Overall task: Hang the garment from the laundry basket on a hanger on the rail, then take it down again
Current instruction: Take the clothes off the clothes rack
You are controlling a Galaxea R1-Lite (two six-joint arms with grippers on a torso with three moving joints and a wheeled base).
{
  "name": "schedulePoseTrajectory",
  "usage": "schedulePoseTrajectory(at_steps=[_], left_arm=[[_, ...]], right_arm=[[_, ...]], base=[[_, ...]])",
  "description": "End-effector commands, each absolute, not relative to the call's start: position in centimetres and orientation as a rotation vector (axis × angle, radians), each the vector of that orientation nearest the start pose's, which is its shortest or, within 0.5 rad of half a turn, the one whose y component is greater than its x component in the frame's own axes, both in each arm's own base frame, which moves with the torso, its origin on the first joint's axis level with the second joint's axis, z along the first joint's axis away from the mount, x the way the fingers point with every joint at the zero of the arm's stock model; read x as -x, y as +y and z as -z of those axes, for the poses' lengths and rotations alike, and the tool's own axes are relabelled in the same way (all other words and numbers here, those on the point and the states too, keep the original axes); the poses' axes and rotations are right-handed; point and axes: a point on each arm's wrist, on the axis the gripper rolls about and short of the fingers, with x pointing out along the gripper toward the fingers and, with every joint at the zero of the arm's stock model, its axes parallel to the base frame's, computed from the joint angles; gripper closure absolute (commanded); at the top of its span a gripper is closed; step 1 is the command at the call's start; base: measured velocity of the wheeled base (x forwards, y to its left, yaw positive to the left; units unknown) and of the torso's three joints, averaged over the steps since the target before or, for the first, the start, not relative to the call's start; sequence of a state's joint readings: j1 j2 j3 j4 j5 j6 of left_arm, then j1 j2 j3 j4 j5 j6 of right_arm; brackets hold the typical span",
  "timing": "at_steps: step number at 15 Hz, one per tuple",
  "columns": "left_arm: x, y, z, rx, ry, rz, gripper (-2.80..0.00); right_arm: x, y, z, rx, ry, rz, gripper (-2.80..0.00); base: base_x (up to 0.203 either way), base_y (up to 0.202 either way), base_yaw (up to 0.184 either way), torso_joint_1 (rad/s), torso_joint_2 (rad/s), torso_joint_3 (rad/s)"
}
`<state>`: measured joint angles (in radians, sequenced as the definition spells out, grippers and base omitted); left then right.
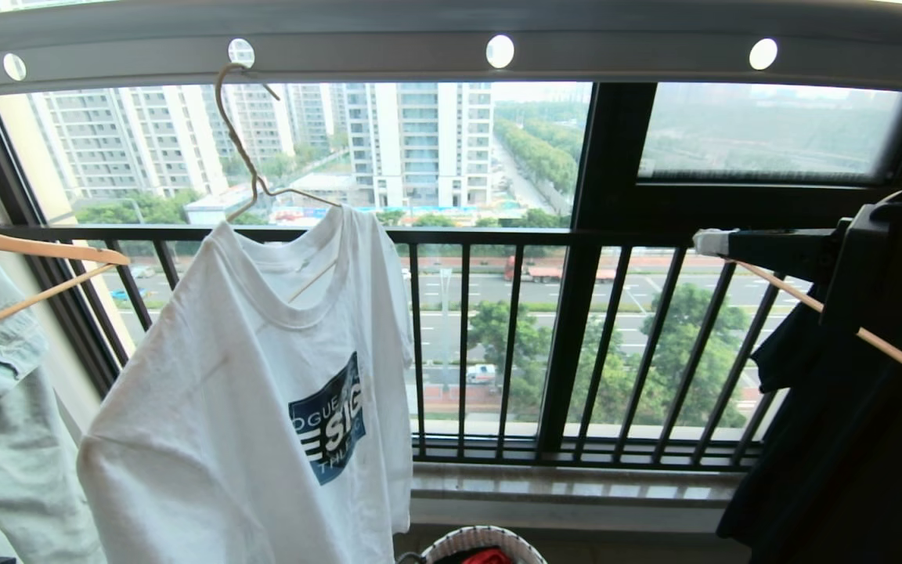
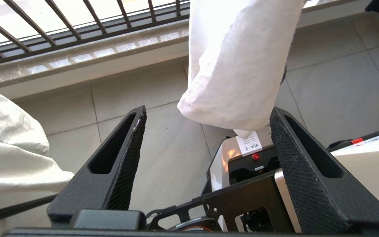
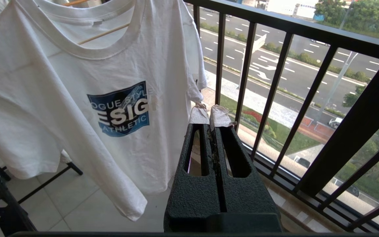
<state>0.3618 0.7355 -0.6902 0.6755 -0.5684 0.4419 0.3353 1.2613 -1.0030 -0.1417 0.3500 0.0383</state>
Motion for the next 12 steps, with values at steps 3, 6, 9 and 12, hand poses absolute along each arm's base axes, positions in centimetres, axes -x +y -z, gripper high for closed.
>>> schedulePoseTrajectory(at_steps=[3,6,9,12], left_arm=[[-6.1,0.5,-18.4,-0.095,0.590,0.425,-2.80],[-8.0,0.8,-18.1,-0.054,0.615,0.468,-2.80],[-10.2,1.4,-17.4,-0.040,0.617,0.470,-2.38],[-11.1,1.5,-16.9,0.008,0.623,0.514,0.00]], right_arm=[[-18.5,7.3,-30.2,-0.038,0.135,-0.683,0.00],[-18.5,7.3,-30.1,-0.037,0.138,-0.684,0.00],[-18.5,7.2,-30.2,-0.038,0.134,-0.682,0.00],[-18.5,7.2,-30.2,-0.038,0.134,-0.682,0.00]], base=[[0.000,0.000,0.000,0.000,0.00,0.000],[0.000,0.000,0.000,0.000,0.00,0.000],[0.000,0.000,0.000,0.000,0.00,0.000],[0.000,0.000,0.000,0.000,0.00,0.000]])
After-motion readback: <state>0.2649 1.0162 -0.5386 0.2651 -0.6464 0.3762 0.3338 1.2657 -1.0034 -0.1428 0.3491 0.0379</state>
